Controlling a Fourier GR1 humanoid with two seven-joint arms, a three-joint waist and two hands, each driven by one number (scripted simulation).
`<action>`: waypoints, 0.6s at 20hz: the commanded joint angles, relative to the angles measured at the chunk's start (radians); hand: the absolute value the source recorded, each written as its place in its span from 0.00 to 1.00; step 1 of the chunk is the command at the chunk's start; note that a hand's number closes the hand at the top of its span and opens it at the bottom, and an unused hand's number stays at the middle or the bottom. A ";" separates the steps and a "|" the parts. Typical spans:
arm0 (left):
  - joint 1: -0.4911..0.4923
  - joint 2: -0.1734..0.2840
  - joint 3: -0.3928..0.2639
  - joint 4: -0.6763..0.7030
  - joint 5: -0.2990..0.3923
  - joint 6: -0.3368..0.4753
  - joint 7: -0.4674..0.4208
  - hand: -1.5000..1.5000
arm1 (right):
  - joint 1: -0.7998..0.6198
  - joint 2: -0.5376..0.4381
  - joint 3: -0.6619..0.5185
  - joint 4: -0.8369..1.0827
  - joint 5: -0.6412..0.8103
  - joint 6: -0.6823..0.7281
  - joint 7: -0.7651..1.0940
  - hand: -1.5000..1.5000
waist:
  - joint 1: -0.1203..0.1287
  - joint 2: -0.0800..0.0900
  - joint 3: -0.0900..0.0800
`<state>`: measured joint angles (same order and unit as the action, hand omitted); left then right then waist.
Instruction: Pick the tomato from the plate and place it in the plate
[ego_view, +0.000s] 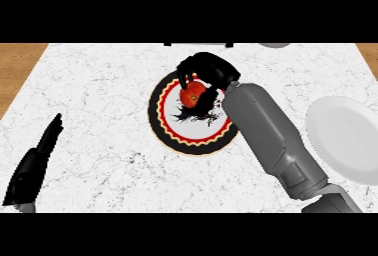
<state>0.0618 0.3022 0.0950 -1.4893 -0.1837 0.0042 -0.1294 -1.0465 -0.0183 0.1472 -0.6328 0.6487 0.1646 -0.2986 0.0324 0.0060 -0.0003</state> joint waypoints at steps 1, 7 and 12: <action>0.009 -0.021 -0.020 0.035 -0.022 0.006 -0.055 0.50 | -0.021 0.017 -0.014 0.104 -0.108 -0.053 0.082 1.00 | 0.015 0.005 0.000; -0.054 -0.014 -0.002 0.008 -0.016 -0.006 0.013 0.50 | -0.031 0.018 0.146 0.175 -0.241 -0.165 0.102 0.00 | 0.019 0.003 0.000; -0.055 0.003 0.012 0.016 0.000 -0.032 0.037 0.50 | -0.055 0.018 0.019 0.152 -0.384 -0.195 0.043 0.00 | 0.019 0.007 0.001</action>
<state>0.0344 0.2941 0.1000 -1.4774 -0.1933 -0.0093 -0.1295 -1.0685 -0.0011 0.2241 -0.4879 0.3684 -0.0015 -0.2410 0.0480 0.0094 0.0003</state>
